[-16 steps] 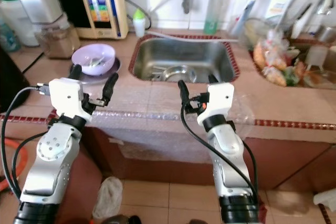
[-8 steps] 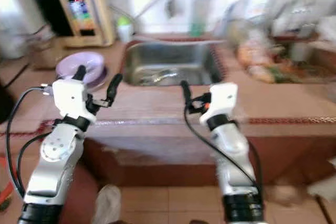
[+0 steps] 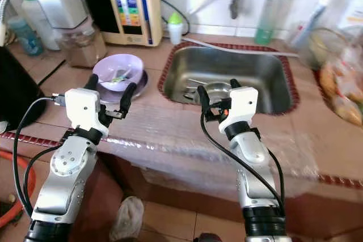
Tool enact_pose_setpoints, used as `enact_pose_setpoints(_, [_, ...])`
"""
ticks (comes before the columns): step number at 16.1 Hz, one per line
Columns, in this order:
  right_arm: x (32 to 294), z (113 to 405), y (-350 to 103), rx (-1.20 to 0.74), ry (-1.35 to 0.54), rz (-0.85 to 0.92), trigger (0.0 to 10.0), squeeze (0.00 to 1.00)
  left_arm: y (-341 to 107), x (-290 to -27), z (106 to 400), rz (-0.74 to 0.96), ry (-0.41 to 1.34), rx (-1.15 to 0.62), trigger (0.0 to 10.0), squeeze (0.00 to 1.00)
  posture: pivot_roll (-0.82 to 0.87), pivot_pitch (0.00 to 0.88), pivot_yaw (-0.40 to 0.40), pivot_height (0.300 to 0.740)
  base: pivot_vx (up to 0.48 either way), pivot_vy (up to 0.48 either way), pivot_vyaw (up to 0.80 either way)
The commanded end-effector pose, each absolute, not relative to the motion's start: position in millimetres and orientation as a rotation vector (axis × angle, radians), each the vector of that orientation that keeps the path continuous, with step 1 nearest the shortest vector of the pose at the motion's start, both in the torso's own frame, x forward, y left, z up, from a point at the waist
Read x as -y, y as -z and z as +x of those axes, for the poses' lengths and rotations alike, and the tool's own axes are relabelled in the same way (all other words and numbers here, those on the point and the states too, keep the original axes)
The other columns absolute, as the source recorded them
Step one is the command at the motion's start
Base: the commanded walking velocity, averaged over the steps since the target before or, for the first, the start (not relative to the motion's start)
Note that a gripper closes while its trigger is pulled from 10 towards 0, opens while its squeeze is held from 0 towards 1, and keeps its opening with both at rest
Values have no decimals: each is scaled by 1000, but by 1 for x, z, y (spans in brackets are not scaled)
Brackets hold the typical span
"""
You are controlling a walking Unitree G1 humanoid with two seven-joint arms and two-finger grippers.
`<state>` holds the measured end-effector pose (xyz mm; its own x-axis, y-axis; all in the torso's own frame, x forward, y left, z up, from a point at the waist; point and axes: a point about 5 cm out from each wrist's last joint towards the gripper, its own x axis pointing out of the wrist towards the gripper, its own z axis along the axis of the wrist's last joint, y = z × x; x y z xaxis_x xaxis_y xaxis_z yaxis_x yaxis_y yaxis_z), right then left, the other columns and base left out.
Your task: Kitchen organization
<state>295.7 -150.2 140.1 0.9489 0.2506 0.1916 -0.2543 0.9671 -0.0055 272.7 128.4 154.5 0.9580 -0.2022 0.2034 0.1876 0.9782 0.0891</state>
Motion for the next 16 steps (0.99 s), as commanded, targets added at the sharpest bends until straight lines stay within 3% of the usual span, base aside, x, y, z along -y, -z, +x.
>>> enact_pose_setpoints(1, [145, 297, -143, 202, -276, 32, 10000, 0, -154, -133, 271, 79, 175, 206, 10000, 0, -39, 7, 42, 740, 0, 0, 0])
enact_pose_setpoints(7, [145, 300, -146, 212, -283, 13, 10000, 0, -154, -130, 273, 84, 198, 211, 10000, 0, -44, 1, 32, 740, 0, 0, 0])
enact_pose_setpoints(16, [146, 300, -145, 203, -276, 25, 10000, 0, -153, -129, 274, 89, 207, 210, 10000, 0, -48, 0, 36, 740, 0, -392, 0])
